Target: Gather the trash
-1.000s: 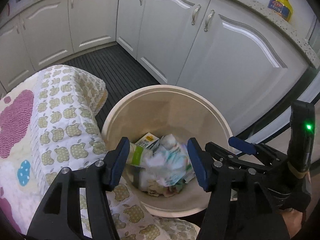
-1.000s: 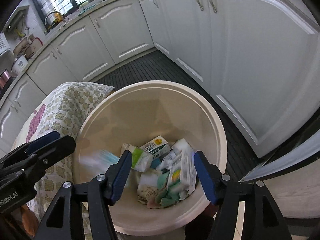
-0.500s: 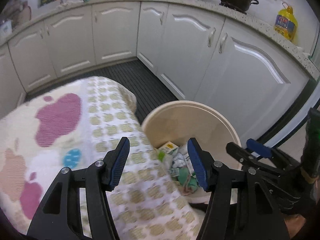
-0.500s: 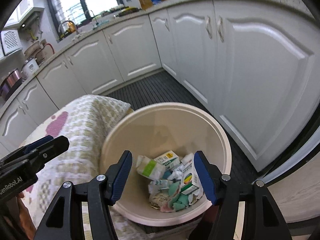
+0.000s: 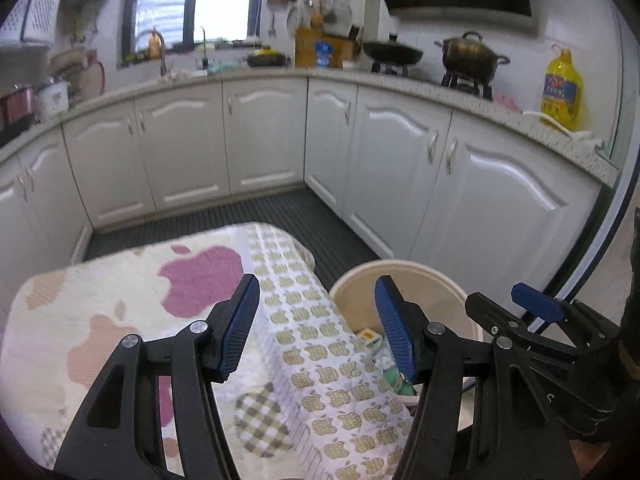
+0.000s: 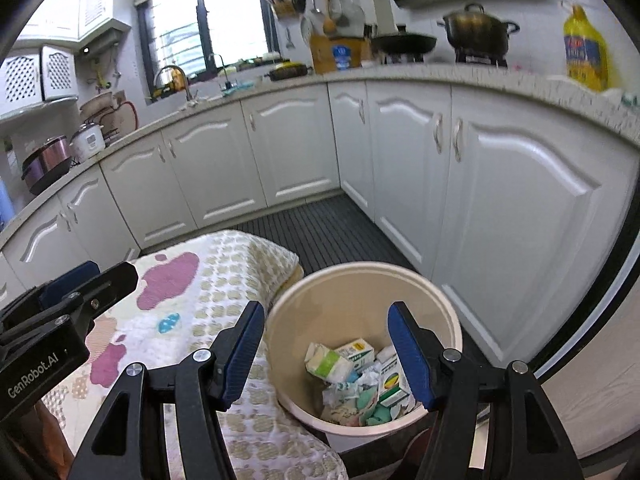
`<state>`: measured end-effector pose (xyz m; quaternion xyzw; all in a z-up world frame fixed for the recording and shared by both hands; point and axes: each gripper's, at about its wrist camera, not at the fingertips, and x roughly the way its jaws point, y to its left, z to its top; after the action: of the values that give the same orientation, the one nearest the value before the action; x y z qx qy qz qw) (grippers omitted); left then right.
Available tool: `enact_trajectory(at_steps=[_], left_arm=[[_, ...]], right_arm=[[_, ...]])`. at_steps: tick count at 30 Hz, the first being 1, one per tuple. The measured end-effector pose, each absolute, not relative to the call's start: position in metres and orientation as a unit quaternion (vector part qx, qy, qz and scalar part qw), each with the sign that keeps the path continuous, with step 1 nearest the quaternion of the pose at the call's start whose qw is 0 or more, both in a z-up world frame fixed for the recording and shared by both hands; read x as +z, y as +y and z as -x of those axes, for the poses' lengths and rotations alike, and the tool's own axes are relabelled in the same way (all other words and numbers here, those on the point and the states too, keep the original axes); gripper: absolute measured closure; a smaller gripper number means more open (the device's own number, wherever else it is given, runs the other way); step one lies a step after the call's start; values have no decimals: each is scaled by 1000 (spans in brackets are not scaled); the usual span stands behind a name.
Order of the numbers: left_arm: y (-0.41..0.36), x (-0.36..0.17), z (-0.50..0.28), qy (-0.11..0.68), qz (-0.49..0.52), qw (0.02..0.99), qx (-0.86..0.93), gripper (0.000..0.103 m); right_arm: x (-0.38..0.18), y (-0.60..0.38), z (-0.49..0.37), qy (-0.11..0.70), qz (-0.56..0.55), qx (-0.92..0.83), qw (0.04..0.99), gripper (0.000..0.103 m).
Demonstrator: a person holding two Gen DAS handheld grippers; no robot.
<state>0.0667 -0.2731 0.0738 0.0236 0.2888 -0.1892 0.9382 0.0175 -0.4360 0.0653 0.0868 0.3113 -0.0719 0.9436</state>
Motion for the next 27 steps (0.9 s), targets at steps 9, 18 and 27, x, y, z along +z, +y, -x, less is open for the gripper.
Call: enact_trajectory(at_steps=[9, 18, 27], left_arm=[[-255, 100, -43, 254, -10, 949, -186, 44], [-249, 109, -27, 231, -5, 956, -180, 44], [-248, 110, -24, 227, -4, 957, -179, 44]], right_arm=[[88, -425, 2, 282, -82, -74, 953, 40], [106, -413, 19, 232, -57, -85, 967, 37], [112, -406, 24, 213, -39, -92, 972, 35]])
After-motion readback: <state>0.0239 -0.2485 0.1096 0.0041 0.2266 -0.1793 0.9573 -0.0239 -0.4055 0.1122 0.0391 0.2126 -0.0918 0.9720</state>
